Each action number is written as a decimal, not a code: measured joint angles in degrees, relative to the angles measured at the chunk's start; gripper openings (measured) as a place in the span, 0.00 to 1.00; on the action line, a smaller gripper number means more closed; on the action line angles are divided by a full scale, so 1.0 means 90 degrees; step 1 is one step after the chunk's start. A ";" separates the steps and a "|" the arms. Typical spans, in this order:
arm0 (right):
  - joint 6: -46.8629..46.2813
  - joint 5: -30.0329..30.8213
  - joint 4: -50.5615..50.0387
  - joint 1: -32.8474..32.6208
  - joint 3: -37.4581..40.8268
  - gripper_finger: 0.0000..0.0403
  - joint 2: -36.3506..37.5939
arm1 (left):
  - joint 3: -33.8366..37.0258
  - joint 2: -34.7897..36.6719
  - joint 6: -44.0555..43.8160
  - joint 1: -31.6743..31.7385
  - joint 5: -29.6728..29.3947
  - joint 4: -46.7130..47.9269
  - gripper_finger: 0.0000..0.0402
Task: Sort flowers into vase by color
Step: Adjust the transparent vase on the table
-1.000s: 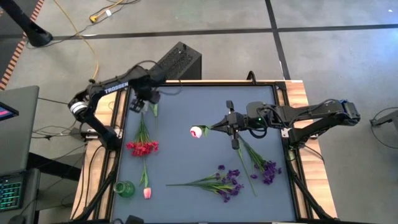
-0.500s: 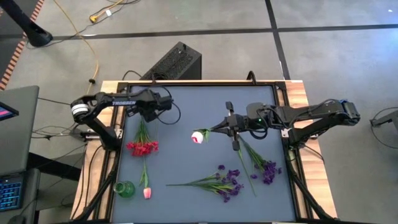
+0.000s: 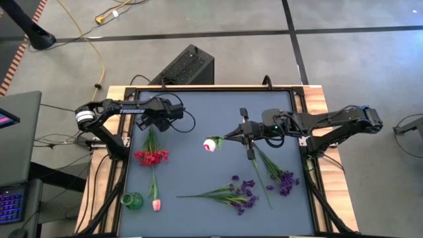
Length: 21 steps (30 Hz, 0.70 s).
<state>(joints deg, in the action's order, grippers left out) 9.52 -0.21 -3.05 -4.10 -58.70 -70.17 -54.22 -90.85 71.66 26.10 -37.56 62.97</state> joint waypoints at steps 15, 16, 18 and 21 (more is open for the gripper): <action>0.0019 -0.0002 -0.0057 0.0000 0.0000 0.09 0.0000 | 0.0000 -0.0021 0.1027 0.0061 -0.0301 -0.0001 0.85; 0.0019 -0.0002 -0.0105 0.0000 0.0000 0.09 0.0000 | 0.0020 -0.0026 0.1272 0.0114 -0.0283 -0.0031 0.85; 0.0000 -0.0005 -0.0195 0.0000 0.0000 0.09 0.0000 | 0.0169 -0.0024 0.1717 0.0205 -0.0386 -0.0198 0.85; -0.0001 -0.0005 -0.0284 -0.0031 0.0000 0.09 0.0000 | 0.0522 -0.0027 0.1999 0.0294 -0.0765 -0.0573 0.84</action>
<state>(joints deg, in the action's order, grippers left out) 9.51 -0.25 -5.61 -4.38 -58.70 -70.17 -49.52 -91.09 89.65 28.75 -44.44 57.81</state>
